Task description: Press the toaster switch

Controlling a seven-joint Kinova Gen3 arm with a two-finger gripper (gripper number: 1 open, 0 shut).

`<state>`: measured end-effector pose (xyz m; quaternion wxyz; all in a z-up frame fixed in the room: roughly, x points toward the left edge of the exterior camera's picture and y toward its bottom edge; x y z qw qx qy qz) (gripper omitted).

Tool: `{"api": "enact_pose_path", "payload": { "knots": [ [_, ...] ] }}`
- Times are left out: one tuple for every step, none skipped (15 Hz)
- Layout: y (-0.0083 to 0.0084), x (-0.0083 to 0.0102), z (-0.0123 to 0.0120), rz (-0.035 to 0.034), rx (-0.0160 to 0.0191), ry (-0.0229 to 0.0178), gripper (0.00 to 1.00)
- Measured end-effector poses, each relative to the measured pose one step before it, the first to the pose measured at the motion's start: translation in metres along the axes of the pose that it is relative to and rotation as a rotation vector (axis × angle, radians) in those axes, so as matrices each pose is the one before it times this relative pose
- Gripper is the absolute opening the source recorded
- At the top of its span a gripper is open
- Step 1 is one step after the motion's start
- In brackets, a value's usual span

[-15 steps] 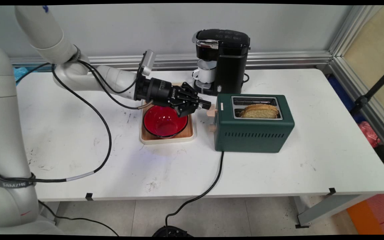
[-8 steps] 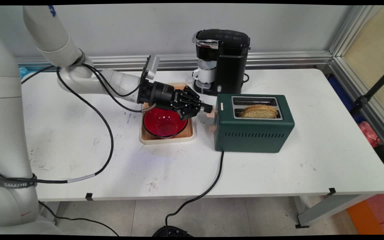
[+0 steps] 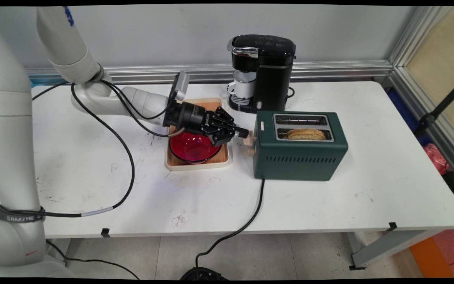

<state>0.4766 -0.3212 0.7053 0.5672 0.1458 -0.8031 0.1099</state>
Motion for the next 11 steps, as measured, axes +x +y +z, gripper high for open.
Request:
{"api": "enact_pose_path", "payload": {
  "knots": [
    [-0.00011,-0.00135,0.00069,0.00119,-0.00037,-0.00197,0.00],
    [0.00005,-0.00088,0.00049,0.00044,-0.00053,-0.00149,0.00],
    [0.00013,-0.00124,0.00065,0.00081,-0.00084,-0.00210,0.00],
    [0.00032,-0.00148,0.00060,0.00077,-0.00128,-0.00305,0.00],
    [0.00042,-0.00140,0.00043,0.00026,-0.00111,-0.00312,0.00],
    [0.00035,-0.00117,0.00022,0.00021,-0.00095,-0.00278,0.00],
    [0.00027,-0.00147,-0.00028,0.00022,-0.00006,-0.00407,0.00],
    [0.00014,-0.00144,-0.00048,0.00009,0.00002,-0.00397,0.00],
    [0.00010,-0.00120,-0.00068,0.00016,0.00043,-0.00350,0.00],
    [-0.00003,-0.00129,-0.00119,-0.00008,0.00081,-0.00405,0.00],
    [-0.00012,-0.00131,-0.00176,-0.00032,0.00125,-0.00457,0.00]
  ]
}}
